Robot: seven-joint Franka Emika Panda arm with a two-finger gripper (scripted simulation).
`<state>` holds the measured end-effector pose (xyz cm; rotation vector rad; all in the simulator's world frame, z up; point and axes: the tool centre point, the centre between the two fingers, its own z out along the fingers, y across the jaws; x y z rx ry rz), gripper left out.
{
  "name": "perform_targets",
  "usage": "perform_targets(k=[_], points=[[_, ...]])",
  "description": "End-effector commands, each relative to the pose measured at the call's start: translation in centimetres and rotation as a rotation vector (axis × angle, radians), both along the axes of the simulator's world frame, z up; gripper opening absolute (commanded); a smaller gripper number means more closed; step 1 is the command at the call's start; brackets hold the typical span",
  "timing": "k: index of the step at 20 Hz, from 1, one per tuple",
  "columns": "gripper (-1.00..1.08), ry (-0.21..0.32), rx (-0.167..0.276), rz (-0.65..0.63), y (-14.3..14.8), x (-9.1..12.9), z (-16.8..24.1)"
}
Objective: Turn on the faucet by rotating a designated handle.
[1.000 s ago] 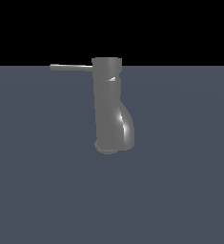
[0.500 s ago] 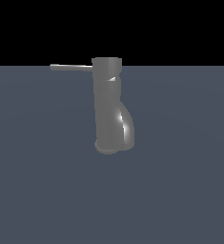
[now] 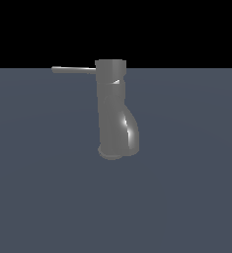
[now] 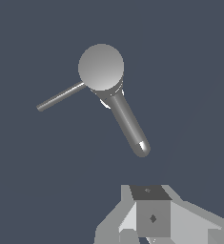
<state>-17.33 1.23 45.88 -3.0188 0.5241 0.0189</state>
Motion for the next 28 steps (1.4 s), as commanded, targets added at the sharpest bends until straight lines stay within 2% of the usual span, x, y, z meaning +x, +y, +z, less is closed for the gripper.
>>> perform_targets(k=[1,14,28], points=[[-1.0,0.006,0.003,-0.054,0.5,1.1,-0.5],[-1.0,0.037,0.004,-0.331,3.3,6.5,-4.0],[-1.0,0.06,-0.016,-0.632,7.0,11.5,-8.7]])
